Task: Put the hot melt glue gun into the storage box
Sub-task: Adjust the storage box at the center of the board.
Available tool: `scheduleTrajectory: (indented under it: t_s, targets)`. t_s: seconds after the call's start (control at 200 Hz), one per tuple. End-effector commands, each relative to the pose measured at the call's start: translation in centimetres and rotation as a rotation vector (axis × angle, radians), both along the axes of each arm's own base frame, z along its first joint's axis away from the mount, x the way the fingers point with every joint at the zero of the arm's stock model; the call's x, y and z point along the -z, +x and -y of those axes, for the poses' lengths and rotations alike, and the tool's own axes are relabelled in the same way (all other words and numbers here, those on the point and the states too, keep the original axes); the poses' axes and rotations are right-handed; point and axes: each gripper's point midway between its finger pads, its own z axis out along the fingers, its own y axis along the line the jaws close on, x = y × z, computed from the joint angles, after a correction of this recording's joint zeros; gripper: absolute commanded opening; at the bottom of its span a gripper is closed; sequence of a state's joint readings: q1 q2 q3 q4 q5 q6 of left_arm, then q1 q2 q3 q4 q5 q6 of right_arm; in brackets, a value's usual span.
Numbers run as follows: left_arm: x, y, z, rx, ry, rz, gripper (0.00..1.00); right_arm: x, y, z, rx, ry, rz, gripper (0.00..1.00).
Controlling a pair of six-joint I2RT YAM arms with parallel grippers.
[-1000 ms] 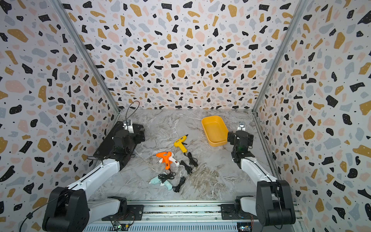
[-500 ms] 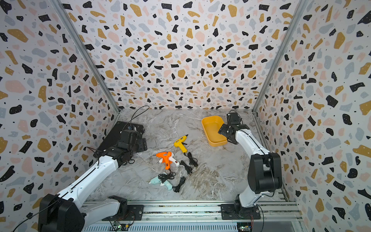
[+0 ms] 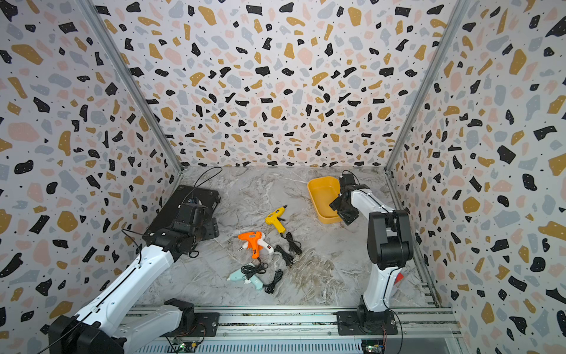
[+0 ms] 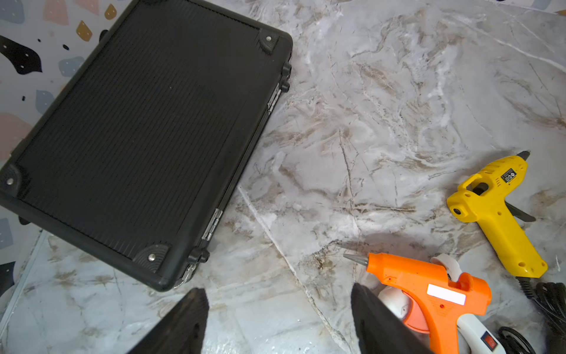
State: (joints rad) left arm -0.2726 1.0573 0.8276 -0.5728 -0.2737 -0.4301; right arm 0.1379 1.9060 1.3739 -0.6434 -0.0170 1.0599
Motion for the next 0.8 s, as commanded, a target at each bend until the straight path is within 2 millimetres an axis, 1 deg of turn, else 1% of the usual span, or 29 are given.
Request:
scheduleTrajectory:
  t_s: [0.0,0.035,0.08,0.12,0.14,0.195,0.295,0.37,0.446,0.551,0.696,0.796]
  targets:
    - [-1.1,0.7,0.4,0.02,0.008,0.017,0.74,-0.1,0.4,-0.9,0.026,0.041,-0.012,0.62]
    - [-1.2,0.9,0.5,0.026,0.01,0.018,0.72,-0.1,0.7,-0.9,0.017,0.039,-0.01,0.54]
    - [-1.3,1.1,0.6,0.036,0.011,0.02,0.69,-0.5,1.3,-0.8,-0.01,0.027,0.004,0.37]
    - [-1.5,1.3,0.7,0.043,0.013,0.023,0.67,-1.1,1.8,-0.7,-0.041,0.003,0.014,0.2]
    - [-1.5,1.3,0.7,0.046,0.013,0.025,0.66,-1.4,2.0,-0.6,-0.062,-0.012,0.014,0.13]
    - [-1.8,1.5,0.8,0.054,0.019,0.029,0.65,-2.4,2.9,-0.2,-0.121,-0.056,0.028,0.0]
    - [-2.0,1.7,0.9,0.067,0.026,0.033,0.65,-4.0,4.7,-0.5,-0.253,-0.101,0.043,0.0]
    - [-2.1,1.7,0.9,0.077,0.032,0.035,0.64,-3.9,5.6,-1.0,-0.365,-0.11,0.02,0.0]
    - [-2.2,1.5,0.8,0.081,0.039,0.036,0.64,-3.6,5.8,-1.2,-0.461,-0.121,-0.017,0.0]
    - [-2.4,1.3,0.7,0.09,0.054,0.034,0.64,-3.5,5.4,-0.7,-0.588,-0.175,-0.048,0.0]
    - [-2.2,0.9,0.8,0.095,0.049,0.022,0.64,-4.0,3.8,1.1,-0.74,-0.295,-0.079,0.0]
    - [-2.1,0.4,1.4,0.104,0.022,0.003,0.65,-4.4,2.7,2.0,-0.822,-0.319,-0.089,0.0]
